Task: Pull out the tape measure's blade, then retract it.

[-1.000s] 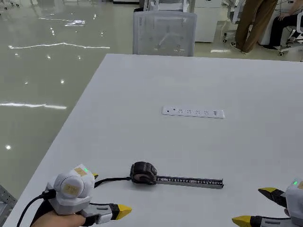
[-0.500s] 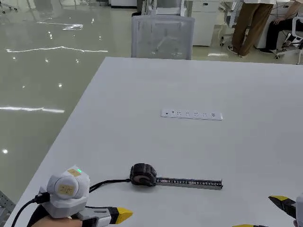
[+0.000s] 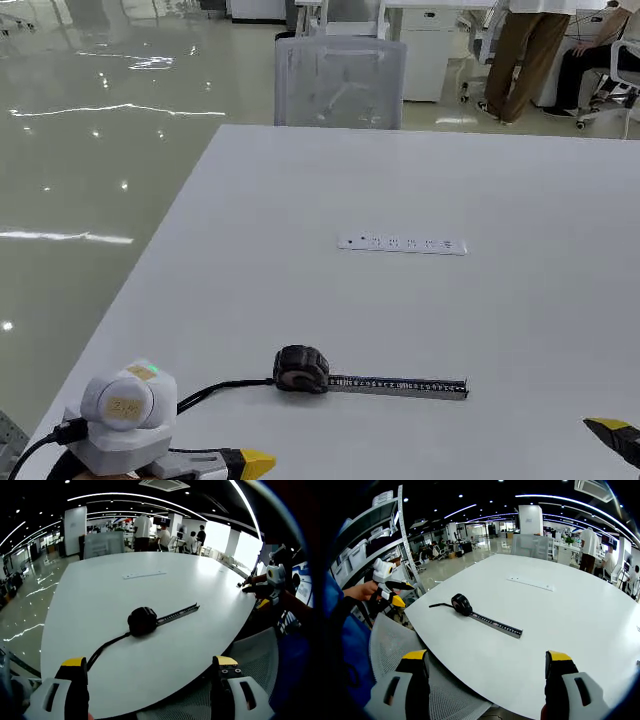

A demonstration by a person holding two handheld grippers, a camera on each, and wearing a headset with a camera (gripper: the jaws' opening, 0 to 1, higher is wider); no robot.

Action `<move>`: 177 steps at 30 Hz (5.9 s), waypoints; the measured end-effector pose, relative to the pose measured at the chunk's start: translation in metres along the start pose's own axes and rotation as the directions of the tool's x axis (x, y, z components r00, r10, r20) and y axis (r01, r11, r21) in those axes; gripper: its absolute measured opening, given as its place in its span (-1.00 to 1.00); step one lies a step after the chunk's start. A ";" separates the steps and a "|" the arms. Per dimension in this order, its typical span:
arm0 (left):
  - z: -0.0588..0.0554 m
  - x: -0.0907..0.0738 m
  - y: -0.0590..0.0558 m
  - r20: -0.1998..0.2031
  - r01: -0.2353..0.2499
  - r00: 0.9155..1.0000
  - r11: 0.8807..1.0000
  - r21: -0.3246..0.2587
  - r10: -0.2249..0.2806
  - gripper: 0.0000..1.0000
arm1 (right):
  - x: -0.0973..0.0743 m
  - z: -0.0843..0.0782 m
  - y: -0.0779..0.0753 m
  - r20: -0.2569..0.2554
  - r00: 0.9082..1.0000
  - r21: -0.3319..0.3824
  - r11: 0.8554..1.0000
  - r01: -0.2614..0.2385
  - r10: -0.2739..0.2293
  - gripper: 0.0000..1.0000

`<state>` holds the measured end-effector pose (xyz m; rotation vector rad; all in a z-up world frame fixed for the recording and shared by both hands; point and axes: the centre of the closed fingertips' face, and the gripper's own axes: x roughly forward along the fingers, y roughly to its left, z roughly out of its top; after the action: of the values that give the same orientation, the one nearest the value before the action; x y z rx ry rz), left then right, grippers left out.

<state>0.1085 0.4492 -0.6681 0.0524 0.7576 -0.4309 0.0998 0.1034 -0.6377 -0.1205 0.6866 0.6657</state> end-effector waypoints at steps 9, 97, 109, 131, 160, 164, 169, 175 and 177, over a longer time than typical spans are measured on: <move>0.002 0.008 0.006 0.022 -0.084 0.996 0.993 -0.087 0.086 1.00 | 0.011 0.001 0.002 -0.033 0.999 -0.047 0.999 -0.027 0.025 0.85; 0.032 0.190 0.024 -0.096 -0.142 0.987 0.972 -0.188 0.125 0.73 | 0.208 -0.036 -0.085 -0.493 0.832 -0.437 0.754 -0.490 0.255 0.10; 0.030 0.200 0.016 -0.101 -0.119 0.990 0.966 -0.230 0.097 0.56 | 0.216 -0.042 -0.086 -0.529 0.805 -0.488 0.679 -0.548 0.269 -0.22; 0.029 0.211 0.011 -0.120 -0.106 0.990 0.962 -0.250 0.078 0.38 | 0.220 -0.048 -0.096 -0.551 0.786 -0.512 0.630 -0.584 0.279 -0.62; 0.028 0.209 0.014 -0.108 -0.097 0.991 0.966 -0.238 0.073 0.19 | 0.216 -0.051 -0.097 -0.581 0.769 -0.531 0.591 -0.607 0.267 -0.76; 0.028 0.209 0.014 -0.102 -0.098 0.992 0.967 -0.235 0.076 0.17 | 0.216 -0.051 -0.097 -0.579 0.770 -0.528 0.596 -0.605 0.269 -0.76; 0.028 0.211 0.015 -0.105 -0.102 0.991 0.967 -0.233 0.079 0.16 | 0.216 -0.051 -0.097 -0.578 0.770 -0.529 0.594 -0.606 0.271 -0.77; 0.028 0.209 0.015 -0.080 -0.105 0.993 0.969 -0.225 0.089 0.14 | 0.216 -0.051 -0.098 -0.574 0.771 -0.525 0.600 -0.604 0.275 -0.77; 0.029 0.210 0.015 -0.076 -0.106 0.993 0.969 -0.224 0.091 0.14 | 0.216 -0.050 -0.096 -0.570 0.773 -0.524 0.601 -0.604 0.280 -0.77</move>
<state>0.2684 0.3821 -0.7903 -0.1112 0.8604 -0.2460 0.2557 0.1264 -0.8214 -0.8416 0.8813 1.4224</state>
